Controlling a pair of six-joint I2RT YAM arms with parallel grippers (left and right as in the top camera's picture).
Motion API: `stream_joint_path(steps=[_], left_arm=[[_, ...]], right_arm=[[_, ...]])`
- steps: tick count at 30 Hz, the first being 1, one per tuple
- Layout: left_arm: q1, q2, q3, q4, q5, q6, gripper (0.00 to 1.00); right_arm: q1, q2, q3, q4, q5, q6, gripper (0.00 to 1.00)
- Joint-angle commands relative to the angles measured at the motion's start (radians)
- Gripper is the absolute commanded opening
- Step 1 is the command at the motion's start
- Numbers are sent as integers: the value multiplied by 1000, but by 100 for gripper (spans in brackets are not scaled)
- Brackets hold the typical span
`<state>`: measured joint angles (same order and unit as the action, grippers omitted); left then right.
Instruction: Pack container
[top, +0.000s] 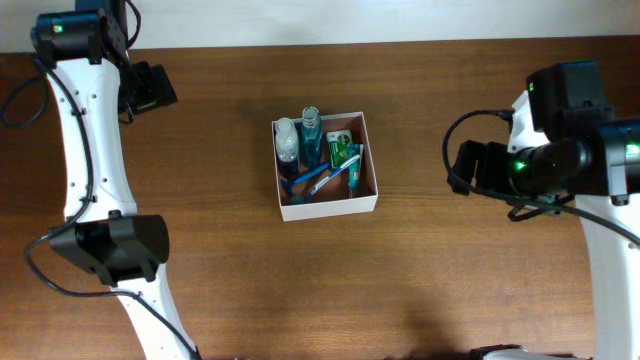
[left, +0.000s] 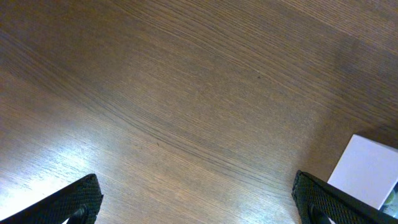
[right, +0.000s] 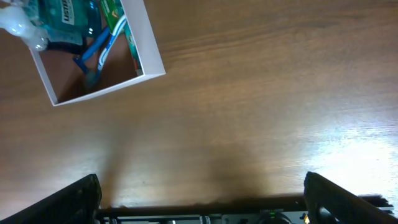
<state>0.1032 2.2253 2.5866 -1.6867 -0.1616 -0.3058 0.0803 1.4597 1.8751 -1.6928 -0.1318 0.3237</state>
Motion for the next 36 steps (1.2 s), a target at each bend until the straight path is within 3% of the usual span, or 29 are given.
stream_joint_path(steps=[1,14,20,25,36], left_arm=[[2,-8,-3,-1,0,8,99],[2,-8,-3,-1,0,8,99],[2,-8,-3,-1,0,8,99],[2,-8,-3,-1,0,8,99],[2,-8,-3,-1,0,8,99]], right_arm=[[5,2,-7,-2,13,-32,99],[4,-6,-7,11,66,-98,99],[5,-137,-89,202,66,-176,99],[3,-345,-345,393,93,-189,99],[3,-903,-1136,1041,107,-196,99]])
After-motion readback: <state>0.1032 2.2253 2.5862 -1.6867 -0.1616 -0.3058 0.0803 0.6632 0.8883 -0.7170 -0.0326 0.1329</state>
